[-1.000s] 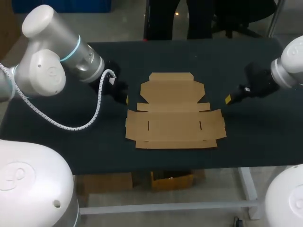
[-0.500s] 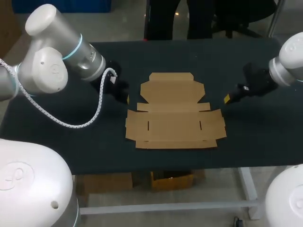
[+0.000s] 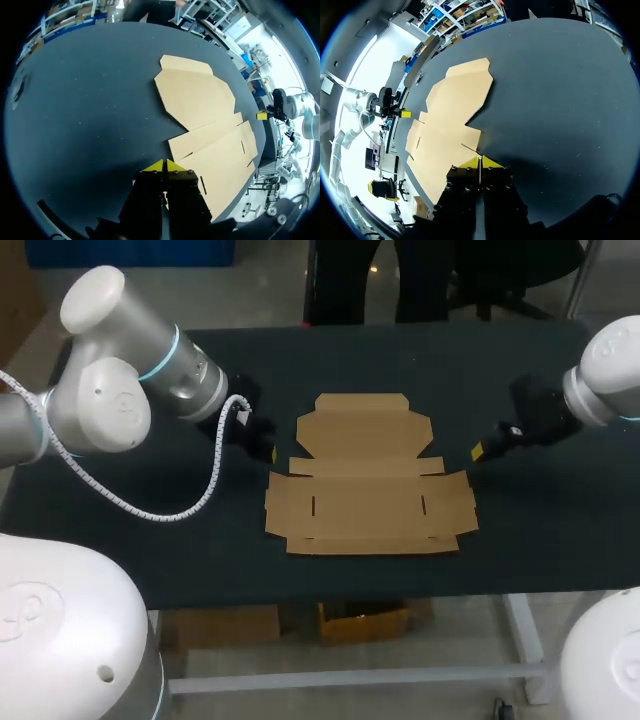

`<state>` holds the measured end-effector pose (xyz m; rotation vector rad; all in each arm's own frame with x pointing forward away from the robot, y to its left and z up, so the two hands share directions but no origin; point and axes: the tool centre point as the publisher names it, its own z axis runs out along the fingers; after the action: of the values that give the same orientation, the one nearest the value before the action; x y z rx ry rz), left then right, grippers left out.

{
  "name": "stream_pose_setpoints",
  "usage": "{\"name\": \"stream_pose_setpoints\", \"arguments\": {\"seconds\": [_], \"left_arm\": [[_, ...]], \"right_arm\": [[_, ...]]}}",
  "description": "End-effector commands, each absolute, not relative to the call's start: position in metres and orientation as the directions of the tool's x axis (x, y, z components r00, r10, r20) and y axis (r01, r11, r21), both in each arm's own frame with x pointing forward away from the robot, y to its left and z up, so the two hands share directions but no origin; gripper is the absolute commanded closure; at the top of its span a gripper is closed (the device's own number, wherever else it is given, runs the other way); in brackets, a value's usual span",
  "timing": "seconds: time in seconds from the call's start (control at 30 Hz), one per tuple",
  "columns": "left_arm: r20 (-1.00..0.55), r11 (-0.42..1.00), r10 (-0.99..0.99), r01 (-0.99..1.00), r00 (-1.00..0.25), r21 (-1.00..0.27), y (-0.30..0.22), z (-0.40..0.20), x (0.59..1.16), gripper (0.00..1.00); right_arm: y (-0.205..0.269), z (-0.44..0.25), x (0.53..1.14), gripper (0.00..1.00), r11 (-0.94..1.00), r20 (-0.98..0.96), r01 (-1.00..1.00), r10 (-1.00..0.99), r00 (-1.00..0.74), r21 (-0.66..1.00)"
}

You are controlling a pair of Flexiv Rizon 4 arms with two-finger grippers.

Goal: Assemble the packaging by folding the flat box into shape, placing the metal phone stand inside, and closing the box properly

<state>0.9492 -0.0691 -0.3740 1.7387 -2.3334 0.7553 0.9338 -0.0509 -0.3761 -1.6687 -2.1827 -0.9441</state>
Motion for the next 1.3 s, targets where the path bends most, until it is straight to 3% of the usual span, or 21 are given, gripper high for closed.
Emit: {"name": "stream_pose_setpoints", "arguments": {"seconds": [0.03,0.6,1.3], "left_arm": [[0.389,0.206,-0.863,-0.927,-0.323,-0.313,-0.074,-0.381,0.954,1.00],[0.409,0.213,-0.844,-0.917,-0.346,-0.336,-0.074,-0.392,0.961,1.00],[0.389,0.177,-0.865,-0.917,-0.318,-0.356,-0.082,-0.396,0.964,1.00]], "right_arm": [[-0.051,-0.383,0.940,1.00,0.150,0.556,0.925,0.762,-0.333,0.349],[-0.044,-0.405,0.954,1.00,0.197,0.596,0.920,0.712,-0.372,0.338],[-0.040,-0.407,0.959,1.00,0.036,0.644,0.961,0.736,-0.210,0.273]]}}
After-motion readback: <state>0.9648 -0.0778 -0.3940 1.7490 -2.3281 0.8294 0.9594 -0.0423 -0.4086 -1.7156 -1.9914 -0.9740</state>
